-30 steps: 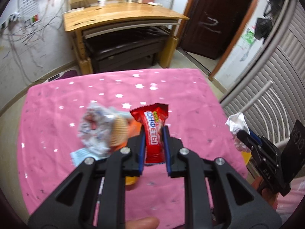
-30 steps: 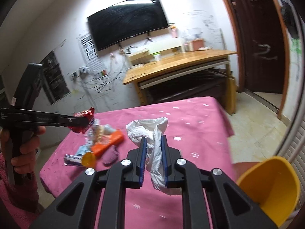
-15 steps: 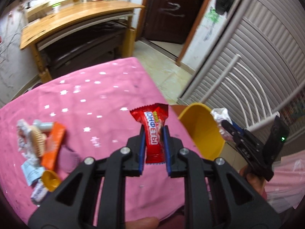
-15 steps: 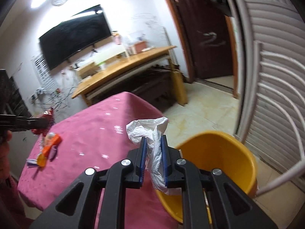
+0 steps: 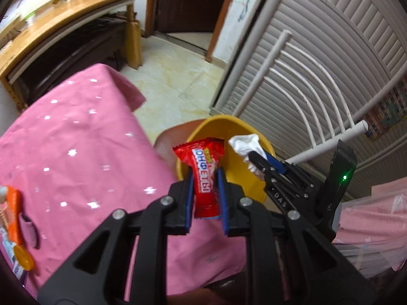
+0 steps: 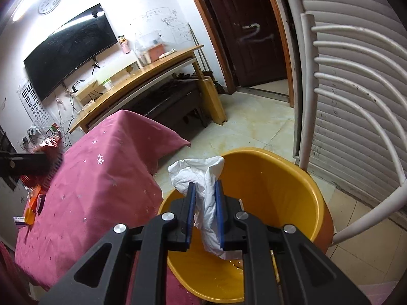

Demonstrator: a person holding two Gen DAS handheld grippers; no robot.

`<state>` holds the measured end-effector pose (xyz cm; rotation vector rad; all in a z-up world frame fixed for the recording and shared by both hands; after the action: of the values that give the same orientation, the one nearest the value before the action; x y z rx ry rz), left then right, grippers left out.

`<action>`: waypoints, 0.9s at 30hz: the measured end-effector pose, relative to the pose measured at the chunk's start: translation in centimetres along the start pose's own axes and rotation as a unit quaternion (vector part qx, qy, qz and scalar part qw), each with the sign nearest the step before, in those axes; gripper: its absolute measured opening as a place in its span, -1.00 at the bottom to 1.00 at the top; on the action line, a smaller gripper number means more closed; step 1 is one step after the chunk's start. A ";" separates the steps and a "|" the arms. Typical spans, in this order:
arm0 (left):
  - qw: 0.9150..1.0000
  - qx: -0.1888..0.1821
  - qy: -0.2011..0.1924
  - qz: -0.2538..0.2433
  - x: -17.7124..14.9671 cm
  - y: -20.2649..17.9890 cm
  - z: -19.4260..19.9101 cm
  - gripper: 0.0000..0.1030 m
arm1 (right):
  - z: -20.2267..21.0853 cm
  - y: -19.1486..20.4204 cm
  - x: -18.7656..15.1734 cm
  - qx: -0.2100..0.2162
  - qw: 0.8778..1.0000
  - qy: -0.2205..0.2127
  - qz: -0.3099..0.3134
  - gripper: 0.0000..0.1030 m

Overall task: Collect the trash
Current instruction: 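Carry both items to the yellow bin and open both tools to drop them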

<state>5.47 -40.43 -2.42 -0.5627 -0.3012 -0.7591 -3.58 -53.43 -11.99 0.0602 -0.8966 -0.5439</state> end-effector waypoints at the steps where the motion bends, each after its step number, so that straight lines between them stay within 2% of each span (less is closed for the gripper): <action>1: 1.000 0.000 0.005 -0.003 0.2 -0.3 -0.6 -0.70 | -0.2 -0.2 -0.1 0.000 1.000 0.001 -0.002 -0.82; 9: 0.999 0.005 0.046 -0.018 2.2 -2.8 -6.4 -0.70 | -1.2 -1.7 -0.4 -0.007 1.000 0.015 -0.024 -0.76; 10: 0.999 0.003 0.051 -0.019 2.3 -2.9 -6.9 -0.66 | -1.2 -1.7 -0.4 -0.008 1.000 0.015 -0.025 -0.75; 11: 0.998 0.004 0.054 -0.019 2.6 -3.0 -7.4 -0.50 | -1.2 -1.8 -0.4 -0.011 1.000 0.014 -0.026 -0.69; 13: 0.998 0.005 0.050 -0.023 2.8 -3.3 -7.9 -0.39 | -1.3 -2.1 -0.4 -0.015 0.999 0.015 -0.032 -0.54; 15: 0.999 0.009 0.047 -0.027 2.8 -3.3 -8.1 -0.26 | -1.5 -2.5 -0.4 -0.020 0.999 0.018 -0.037 -0.26; 17: 0.998 0.008 0.047 -0.029 2.7 -3.4 -8.2 -0.23 | -1.6 -2.9 -0.4 -0.019 0.999 0.019 -0.047 -0.12; 23: 0.999 0.006 0.036 -0.023 2.9 -2.9 -7.0 -0.23 | -1.7 -2.9 -0.4 -0.016 0.999 0.016 -0.047 -0.02; 27: 1.000 0.002 0.023 -0.012 2.8 -2.2 -5.6 -0.13 | -1.8 -2.8 -0.5 -0.018 0.999 0.015 -0.046 0.00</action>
<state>6.16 -46.55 -4.95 -0.5372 -0.2677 -0.7941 -3.64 -55.87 -14.24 0.0758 -0.8580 -0.6435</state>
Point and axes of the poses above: each gripper's, at about its wrist camera, not at the fingertips, and z roughly against the way its jaws point, y to its left, x to its top, the point moved 3 cm from there along -z, roughly the way its jaws point, and after that the axes turned 9 degrees about -x, right-handed, at the moved point
